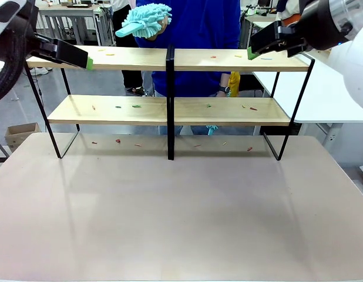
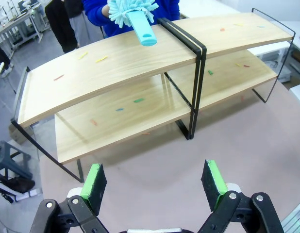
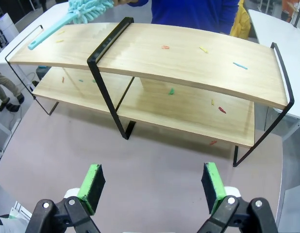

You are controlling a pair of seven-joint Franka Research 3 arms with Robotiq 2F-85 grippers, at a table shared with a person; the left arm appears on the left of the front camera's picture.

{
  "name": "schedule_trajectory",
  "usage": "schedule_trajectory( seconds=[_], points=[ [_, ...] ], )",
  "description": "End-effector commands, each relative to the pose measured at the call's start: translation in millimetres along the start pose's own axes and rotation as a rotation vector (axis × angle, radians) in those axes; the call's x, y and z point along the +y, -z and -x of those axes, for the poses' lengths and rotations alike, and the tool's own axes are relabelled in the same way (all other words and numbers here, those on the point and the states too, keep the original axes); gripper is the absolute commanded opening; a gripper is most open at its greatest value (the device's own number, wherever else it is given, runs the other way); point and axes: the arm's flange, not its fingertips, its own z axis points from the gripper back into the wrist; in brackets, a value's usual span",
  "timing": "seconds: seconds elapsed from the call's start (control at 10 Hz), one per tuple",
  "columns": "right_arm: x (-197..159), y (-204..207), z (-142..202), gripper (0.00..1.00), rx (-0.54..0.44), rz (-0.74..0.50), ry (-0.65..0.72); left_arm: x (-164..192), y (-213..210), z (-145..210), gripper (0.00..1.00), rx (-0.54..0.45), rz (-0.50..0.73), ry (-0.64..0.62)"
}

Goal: Clean the shelves.
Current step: Pick up the Duster when the human hands it over.

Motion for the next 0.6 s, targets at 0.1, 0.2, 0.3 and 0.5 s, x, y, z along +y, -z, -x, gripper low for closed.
schedule_trajectory(
  seconds=[0.1, 0.2, 0.3, 0.5],
  points=[
    [0, -1, -1, 1.00, -0.002, -0.005, 0.007, 22, 1, -28, 1.00, 0.277, 0.386, -0.081],
    [0, -1, -1, 1.00, -0.002, -0.005, 0.007, 45, 9, -50, 1.00, 0.403, 0.677, -0.185],
    [0, -1, -1, 1.00, -0.002, -0.005, 0.007, 66, 20, -59, 1.00, 0.443, 0.798, -0.277],
    [0, -1, -1, 1.00, -0.002, -0.005, 0.007, 87, 35, -58, 1.00, 0.502, 0.910, -0.530]
  ],
)
